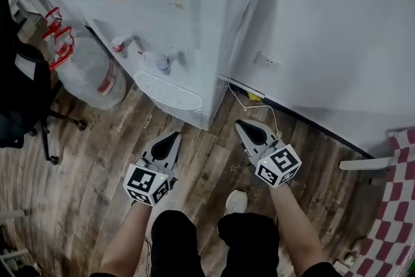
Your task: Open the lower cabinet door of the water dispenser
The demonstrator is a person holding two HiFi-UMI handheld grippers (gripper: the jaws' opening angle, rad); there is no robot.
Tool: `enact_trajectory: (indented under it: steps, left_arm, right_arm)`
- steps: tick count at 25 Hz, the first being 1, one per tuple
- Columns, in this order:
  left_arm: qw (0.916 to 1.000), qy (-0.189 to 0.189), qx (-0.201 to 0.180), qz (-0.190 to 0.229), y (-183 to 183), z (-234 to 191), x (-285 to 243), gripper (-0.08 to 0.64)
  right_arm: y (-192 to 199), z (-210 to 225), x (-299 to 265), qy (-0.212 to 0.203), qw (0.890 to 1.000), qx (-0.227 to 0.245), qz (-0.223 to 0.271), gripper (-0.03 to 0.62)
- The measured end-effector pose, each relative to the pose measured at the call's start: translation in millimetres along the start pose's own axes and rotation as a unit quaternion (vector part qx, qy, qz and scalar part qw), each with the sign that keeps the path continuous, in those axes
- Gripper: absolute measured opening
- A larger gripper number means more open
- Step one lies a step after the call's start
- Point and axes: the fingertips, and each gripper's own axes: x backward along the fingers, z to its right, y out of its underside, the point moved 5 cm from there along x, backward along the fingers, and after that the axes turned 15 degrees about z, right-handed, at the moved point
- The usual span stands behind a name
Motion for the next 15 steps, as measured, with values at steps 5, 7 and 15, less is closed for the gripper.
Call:
enact_trajectory:
  steps: [5,7,15]
  left_arm:
    - [0.9995,-0.004,-0.023,0.023,51,-18,-10,0.014]
    - [0.9992,-0.002,-0.027,0.031,62,-22,-9,0.014]
    - [0.9988,-0.002,-0.027,0.041,87,-32,-3,0.014]
  right_arm:
    - [56,21,-8,0.0,1.0,-0.005,0.008,0.025]
    - [72,23,-12,0.001,1.0,0.0,0.008,0.025]
    - [93,16,-24,-0.032,0.999,0.03,-0.02,0.025]
